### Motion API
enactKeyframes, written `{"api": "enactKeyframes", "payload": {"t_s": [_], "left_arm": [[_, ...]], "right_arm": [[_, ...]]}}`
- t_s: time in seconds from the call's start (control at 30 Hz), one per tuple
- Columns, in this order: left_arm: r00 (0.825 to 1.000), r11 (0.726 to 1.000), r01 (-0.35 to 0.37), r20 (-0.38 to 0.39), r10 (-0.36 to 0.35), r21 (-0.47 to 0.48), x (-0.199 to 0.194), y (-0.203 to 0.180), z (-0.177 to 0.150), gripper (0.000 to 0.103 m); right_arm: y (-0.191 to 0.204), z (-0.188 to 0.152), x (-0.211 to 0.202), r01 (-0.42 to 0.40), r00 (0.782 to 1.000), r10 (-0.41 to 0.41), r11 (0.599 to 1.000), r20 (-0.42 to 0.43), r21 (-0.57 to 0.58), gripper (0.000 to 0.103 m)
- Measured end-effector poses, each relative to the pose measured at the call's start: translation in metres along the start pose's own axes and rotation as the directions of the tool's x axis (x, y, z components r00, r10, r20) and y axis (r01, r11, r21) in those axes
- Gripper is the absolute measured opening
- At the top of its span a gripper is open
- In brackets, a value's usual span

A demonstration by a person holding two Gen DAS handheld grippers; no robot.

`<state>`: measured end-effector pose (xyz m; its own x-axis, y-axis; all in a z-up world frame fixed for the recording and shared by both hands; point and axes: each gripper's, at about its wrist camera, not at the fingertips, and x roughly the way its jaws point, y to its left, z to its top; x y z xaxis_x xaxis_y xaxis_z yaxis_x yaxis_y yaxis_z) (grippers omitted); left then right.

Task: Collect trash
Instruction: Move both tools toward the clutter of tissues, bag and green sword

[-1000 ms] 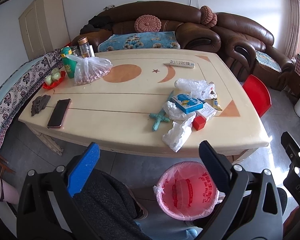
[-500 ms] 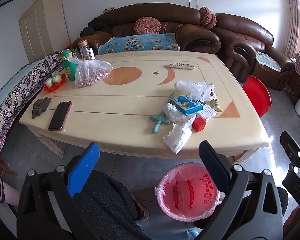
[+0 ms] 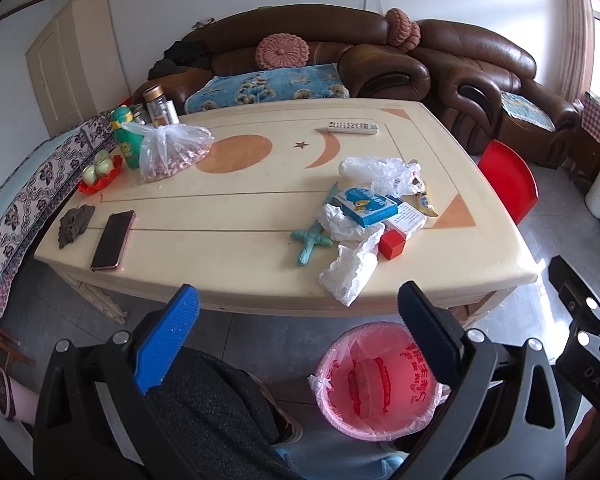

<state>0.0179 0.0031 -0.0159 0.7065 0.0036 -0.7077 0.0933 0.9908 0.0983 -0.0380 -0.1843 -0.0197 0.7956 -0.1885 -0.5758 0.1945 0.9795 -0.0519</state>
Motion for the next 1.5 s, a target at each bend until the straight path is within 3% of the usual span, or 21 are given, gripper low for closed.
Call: {"api": "enactKeyframes", "payload": {"t_s": [0.17,0.3,0.5,0.73,0.8,1.03,1.2,1.37,1.5], "left_arm": [[1.000,0.999,0.011,0.006,-0.011,0.033,0.008,-0.006,0.006,0.097],[0.997,0.993,0.080,-0.014,-0.079,0.082,0.023,-0.004,0.015,0.097],[0.989,0.976,0.149,-0.031,-0.146,0.161,0.048,0.001,0.029,0.097],[0.975,0.957,0.213,-0.102,-0.197,0.195,0.087,0.006,0.038,0.097],[0.971,0.953,0.226,-0.121,-0.205,0.200,0.097,0.006,0.041,0.097],[0.950,0.935,0.286,-0.193,-0.247,0.209,0.129,0.002,0.060,0.097],[0.926,0.915,0.332,-0.262,-0.270,0.231,0.155,0.003,0.072,0.097],[0.908,0.905,0.351,-0.324,-0.266,0.240,0.188,0.010,0.084,0.097],[0.887,0.897,0.377,-0.371,-0.277,0.231,0.212,0.017,0.086,0.097]], "right_arm": [[0.002,0.004,0.018,-0.053,0.999,0.052,0.998,-0.013,-0.031,0.096],[-0.005,0.006,0.043,-0.103,0.994,0.101,0.994,-0.047,-0.037,0.096],[-0.022,0.005,0.087,-0.221,0.969,0.218,0.975,-0.113,-0.015,0.096],[-0.014,0.016,0.115,-0.215,0.972,0.202,0.971,-0.122,-0.101,0.096],[-0.016,0.019,0.124,-0.242,0.963,0.227,0.966,-0.146,-0.094,0.096],[-0.026,0.047,0.159,-0.316,0.935,0.306,0.948,-0.179,-0.033,0.096],[-0.016,0.077,0.185,-0.369,0.912,0.349,0.927,-0.214,-0.061,0.096],[0.002,0.111,0.211,-0.389,0.904,0.354,0.913,-0.239,-0.120,0.096],[0.015,0.130,0.239,-0.432,0.878,0.390,0.896,-0.278,-0.108,0.096]]}}
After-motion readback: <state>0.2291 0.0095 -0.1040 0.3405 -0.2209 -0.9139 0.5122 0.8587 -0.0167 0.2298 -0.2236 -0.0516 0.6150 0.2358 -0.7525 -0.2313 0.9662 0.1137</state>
